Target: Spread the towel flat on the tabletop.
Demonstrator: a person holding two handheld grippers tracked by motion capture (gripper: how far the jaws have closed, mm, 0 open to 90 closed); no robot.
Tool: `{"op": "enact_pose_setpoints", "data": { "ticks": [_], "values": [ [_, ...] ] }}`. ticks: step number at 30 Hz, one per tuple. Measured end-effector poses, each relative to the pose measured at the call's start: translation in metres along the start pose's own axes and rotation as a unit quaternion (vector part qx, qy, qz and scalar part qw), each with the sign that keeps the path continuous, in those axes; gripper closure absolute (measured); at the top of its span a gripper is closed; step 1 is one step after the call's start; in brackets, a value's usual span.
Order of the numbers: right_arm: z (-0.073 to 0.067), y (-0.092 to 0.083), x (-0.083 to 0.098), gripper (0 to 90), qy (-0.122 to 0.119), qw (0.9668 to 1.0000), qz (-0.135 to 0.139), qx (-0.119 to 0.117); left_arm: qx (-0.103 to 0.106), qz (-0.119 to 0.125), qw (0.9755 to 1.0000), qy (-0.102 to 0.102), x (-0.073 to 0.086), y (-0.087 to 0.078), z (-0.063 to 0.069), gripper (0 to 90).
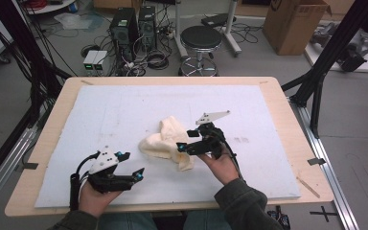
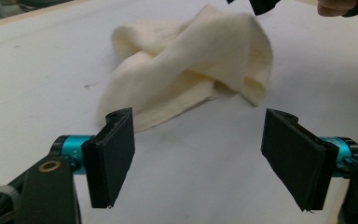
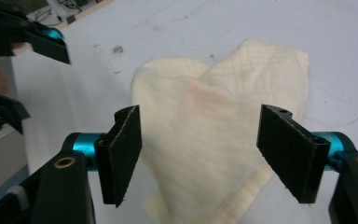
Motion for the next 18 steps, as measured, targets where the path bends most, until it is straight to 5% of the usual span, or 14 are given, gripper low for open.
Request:
{"op": "enact_pose_setpoints", "data": {
  "ticks": [4,9,14,18],
  "values": [
    [0.0,-0.016,0.011,29.8,-0.008,0.9999,0.009,-0.002,0.026,-0.021,0.9993,0.016,-0.001,0.017,0.015,32.7],
    [-0.001,-0.023,0.035,42.9,-0.031,0.9995,-0.005,-0.001,0.055,-0.031,0.9977,0.023,-0.004,0.038,0.026,48.3],
    [-0.001,-0.023,0.056,54.8,-0.038,0.999,-0.021,-0.012,0.051,-0.038,0.9979,0.01,-0.009,0.058,0.019,63.6],
    [0.001,-0.015,0.066,57.3,-0.037,0.9985,-0.033,-0.021,0.049,-0.066,0.9966,0.012,-0.012,0.075,0.013,67.5]
  ]
}}
Point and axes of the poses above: each handheld gripper's, and its own axes: y roughly forward along the jaws, x roughly out of its underside, z roughly to its right, the point moved 8 cm from there along y, roughly forward along the jaws, and after that the axes turned 4 degrees about -z, right-handed, at the moved point
